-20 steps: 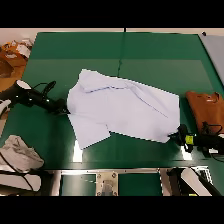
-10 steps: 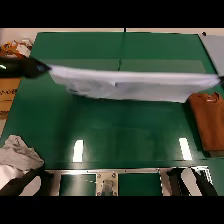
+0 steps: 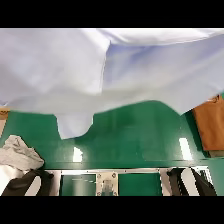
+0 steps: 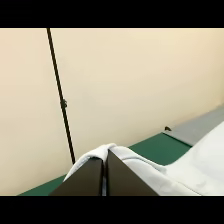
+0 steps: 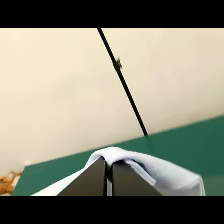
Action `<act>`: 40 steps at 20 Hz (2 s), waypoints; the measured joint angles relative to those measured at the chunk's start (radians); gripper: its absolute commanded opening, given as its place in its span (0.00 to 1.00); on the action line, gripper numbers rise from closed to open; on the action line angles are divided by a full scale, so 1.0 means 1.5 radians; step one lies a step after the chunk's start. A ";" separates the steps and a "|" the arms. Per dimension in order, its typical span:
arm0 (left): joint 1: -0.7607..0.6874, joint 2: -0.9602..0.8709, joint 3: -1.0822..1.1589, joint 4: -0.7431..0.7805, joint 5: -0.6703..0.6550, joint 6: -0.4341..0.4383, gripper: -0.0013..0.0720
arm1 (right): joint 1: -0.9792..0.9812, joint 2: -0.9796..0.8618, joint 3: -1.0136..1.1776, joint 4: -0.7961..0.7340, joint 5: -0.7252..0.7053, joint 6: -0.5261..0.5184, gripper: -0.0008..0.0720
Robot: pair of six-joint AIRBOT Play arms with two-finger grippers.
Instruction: Fold the shirts.
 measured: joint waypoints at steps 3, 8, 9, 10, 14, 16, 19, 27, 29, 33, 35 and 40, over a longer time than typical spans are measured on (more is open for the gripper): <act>0.000 -0.003 0.008 0.051 0.000 -0.027 0.05 | 0.000 -0.013 0.019 -0.002 -0.009 0.003 0.03; 0.000 -0.074 -0.064 0.064 -0.007 -0.039 0.05 | 0.030 -0.067 -0.071 0.006 -0.019 -0.021 0.03; 0.000 -0.103 -0.089 0.053 -0.008 -0.035 0.05 | 0.051 -0.085 -0.107 0.008 -0.028 -0.036 0.03; 0.000 -0.131 -0.113 0.041 -0.009 -0.028 0.05 | 0.076 -0.106 -0.146 0.009 -0.042 -0.052 0.03; 0.000 -0.280 -0.225 -0.030 0.001 0.019 0.05 | 0.180 -0.229 -0.290 0.012 -0.135 -0.118 0.03; 0.000 -0.364 -0.270 -0.056 0.021 0.037 0.05 | 0.220 -0.320 -0.331 0.013 -0.184 -0.142 0.03; -0.011 -0.494 -0.305 -0.079 0.048 0.055 0.05 | 0.256 -0.470 -0.349 0.029 -0.232 -0.162 0.03; -0.044 -0.666 -0.318 -0.114 0.179 0.074 0.05 | 0.272 -0.715 -0.255 0.069 -0.265 -0.198 0.03; -0.044 -0.674 -0.310 -0.117 0.193 0.072 0.05 | 0.266 -0.733 -0.215 0.069 -0.255 -0.199 0.03; -0.037 -0.680 -0.287 -0.113 0.147 0.055 0.05 | 0.240 -0.746 -0.151 0.044 -0.165 -0.195 0.03; -0.031 -0.682 -0.282 -0.089 0.099 0.037 0.05 | 0.228 -0.748 -0.137 0.020 -0.107 -0.193 0.03; -0.026 -0.683 -0.306 -0.030 0.023 -0.001 0.05 | 0.216 -0.750 -0.125 -0.087 0.023 -0.151 0.03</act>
